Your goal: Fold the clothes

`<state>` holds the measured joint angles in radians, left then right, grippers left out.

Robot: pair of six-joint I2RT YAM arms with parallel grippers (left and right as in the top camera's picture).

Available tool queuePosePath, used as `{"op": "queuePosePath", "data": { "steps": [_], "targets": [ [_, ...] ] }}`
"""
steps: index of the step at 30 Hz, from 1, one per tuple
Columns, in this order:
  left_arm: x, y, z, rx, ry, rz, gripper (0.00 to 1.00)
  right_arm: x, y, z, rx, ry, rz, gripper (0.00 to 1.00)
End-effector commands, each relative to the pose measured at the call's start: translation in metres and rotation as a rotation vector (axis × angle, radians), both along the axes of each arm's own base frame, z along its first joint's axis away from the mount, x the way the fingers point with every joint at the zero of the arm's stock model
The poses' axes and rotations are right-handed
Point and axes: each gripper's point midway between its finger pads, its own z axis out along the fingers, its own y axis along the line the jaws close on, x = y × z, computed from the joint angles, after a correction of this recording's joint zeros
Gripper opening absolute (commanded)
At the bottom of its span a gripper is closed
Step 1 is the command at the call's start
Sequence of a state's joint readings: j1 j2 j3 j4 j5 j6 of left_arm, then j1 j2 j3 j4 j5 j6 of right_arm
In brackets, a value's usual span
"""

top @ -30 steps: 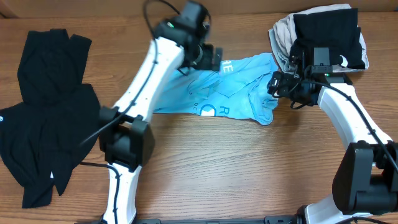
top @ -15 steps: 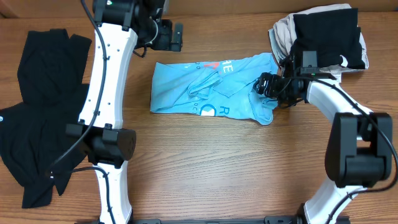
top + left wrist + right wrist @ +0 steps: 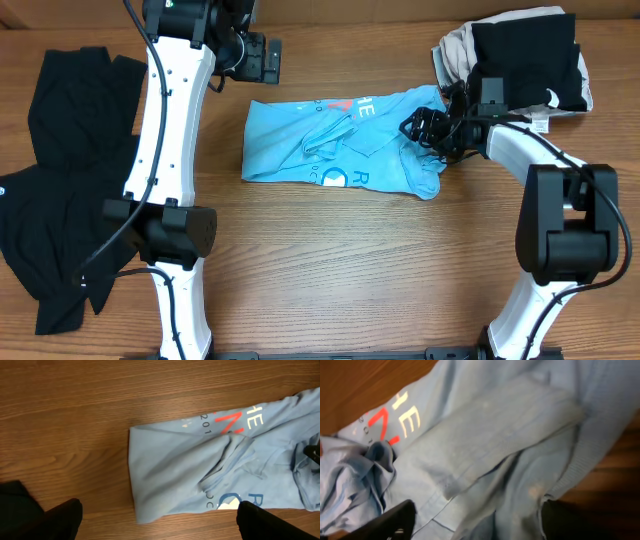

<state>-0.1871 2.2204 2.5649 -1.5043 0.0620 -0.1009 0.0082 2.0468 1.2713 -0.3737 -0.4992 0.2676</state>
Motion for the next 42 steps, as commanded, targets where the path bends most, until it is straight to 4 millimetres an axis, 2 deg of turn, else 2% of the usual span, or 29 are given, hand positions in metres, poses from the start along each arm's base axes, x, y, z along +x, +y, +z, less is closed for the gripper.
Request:
{"op": "queuePosePath", "data": {
  "steps": [1, 5, 7, 9, 12, 17, 19, 23, 30, 33, 36, 42],
  "targets": [
    [-0.001, 0.006, 0.010, 0.020, -0.026, 0.003, 1.00, -0.018, 0.023, -0.027, 0.030, 0.085, 0.035, 0.77],
    [-0.001, 0.006, 0.010, 0.019, -0.025, 0.003, 1.00, -0.018, 0.027, -0.029, -0.002, 0.080, 0.041, 0.67],
    [-0.002, 0.007, 0.009, 0.020, -0.023, 0.003, 1.00, -0.018, 0.027, -0.029, -0.001, 0.079, 0.041, 0.58],
    [-0.002, 0.007, 0.009, 0.021, -0.020, 0.003, 1.00, -0.017, 0.023, -0.029, -0.001, 0.080, 0.031, 0.43],
    [-0.002, 0.010, 0.009, 0.040, -0.020, 0.011, 1.00, -0.015, 0.009, -0.028, 0.004, 0.091, 0.000, 0.04],
    [-0.001, 0.020, 0.008, 0.079, -0.025, 0.033, 1.00, -0.018, -0.030, -0.010, 0.008, 0.110, -0.073, 0.04],
    [0.000, 0.026, 0.008, 0.089, -0.026, 0.046, 1.00, -0.021, -0.046, 0.007, -0.004, 0.091, -0.087, 0.04],
    [0.001, 0.044, 0.008, 0.090, -0.019, 0.084, 1.00, -0.034, -0.075, 0.053, -0.044, 0.034, -0.097, 0.04],
    [-0.003, 0.080, 0.005, 0.096, 0.016, 0.155, 1.00, -0.073, -0.097, 0.108, -0.145, 0.019, -0.135, 0.04],
    [-0.004, 0.092, 0.004, 0.097, 0.024, 0.177, 1.00, -0.080, -0.093, 0.126, -0.162, -0.018, -0.117, 0.04],
    [-0.005, 0.097, 0.004, 0.101, 0.028, 0.178, 1.00, -0.080, -0.080, 0.133, -0.159, -0.039, -0.093, 0.04],
    [-0.006, 0.095, 0.004, 0.100, 0.030, 0.156, 1.00, -0.061, -0.021, 0.141, -0.140, -0.110, -0.032, 0.04]
  ]
}}
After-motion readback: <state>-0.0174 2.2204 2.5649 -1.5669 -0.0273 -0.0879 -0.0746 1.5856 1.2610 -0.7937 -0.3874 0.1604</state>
